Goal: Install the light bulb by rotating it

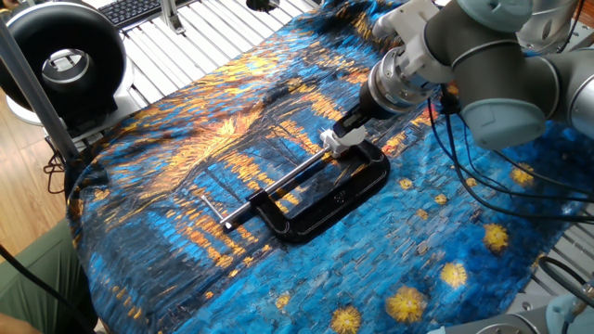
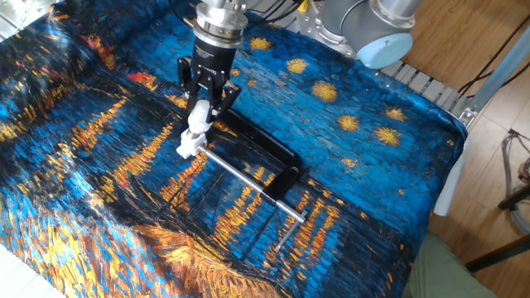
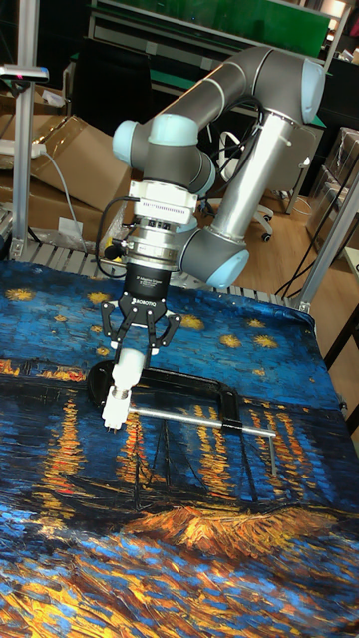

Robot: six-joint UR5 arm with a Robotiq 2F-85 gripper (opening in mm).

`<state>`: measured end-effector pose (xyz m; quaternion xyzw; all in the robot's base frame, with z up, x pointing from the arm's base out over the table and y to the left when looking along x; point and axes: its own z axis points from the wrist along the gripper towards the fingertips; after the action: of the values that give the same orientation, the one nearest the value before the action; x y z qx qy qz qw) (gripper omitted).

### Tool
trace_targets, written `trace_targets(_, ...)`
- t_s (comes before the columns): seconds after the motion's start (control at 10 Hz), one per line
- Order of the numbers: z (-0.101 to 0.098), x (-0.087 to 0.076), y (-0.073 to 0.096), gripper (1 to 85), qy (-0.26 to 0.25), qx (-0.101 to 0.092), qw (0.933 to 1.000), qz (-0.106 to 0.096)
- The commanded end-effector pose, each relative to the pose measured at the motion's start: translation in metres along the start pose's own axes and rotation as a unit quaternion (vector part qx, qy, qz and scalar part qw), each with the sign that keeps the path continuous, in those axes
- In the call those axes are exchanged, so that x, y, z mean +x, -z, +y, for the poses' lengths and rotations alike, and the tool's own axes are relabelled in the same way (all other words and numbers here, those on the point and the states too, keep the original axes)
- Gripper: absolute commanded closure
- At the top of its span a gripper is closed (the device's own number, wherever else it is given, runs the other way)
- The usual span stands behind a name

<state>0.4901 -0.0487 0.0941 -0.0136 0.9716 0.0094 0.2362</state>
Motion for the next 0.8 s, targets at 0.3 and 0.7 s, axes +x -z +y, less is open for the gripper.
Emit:
trace_targets(0.3, -0.001, -0.004, 0.005, 52.7, -0.011, 0.009, 0.9999, 0.007)
trace_targets(0.7, 0.0, 0.01, 0.005, 36.0, -0.004, -0.023, 0.9995, 0.022)
